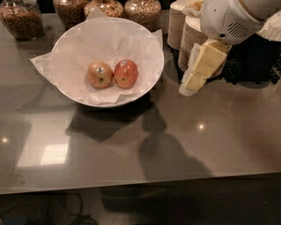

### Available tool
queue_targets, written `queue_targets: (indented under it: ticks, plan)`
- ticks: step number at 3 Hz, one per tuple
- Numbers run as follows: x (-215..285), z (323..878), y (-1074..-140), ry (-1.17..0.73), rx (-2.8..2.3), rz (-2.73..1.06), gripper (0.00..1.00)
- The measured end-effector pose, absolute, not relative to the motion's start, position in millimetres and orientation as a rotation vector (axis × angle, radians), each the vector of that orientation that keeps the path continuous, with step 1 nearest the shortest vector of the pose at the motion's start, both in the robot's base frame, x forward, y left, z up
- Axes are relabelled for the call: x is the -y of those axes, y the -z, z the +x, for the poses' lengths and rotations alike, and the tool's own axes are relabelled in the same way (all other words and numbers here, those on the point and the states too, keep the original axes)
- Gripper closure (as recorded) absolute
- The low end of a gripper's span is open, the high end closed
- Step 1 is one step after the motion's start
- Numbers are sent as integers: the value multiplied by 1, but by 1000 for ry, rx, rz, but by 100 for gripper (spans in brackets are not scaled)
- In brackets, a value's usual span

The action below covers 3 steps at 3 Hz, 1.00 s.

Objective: Pick apple from white bowl

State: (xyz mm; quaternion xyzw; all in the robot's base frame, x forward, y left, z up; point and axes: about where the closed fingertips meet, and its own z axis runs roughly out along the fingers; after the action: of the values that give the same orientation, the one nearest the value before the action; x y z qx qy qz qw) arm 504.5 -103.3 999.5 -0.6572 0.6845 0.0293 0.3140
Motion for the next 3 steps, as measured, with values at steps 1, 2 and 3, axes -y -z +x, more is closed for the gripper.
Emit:
queue_targets:
  ticks: [1,2,3]
  plan:
    - [47,529,-996,-130,-1687,-1745,0]
    - [-19,554,-996,-205,-1607,-1748,0]
    - [-19,554,-996,-205,-1607,-1748,0]
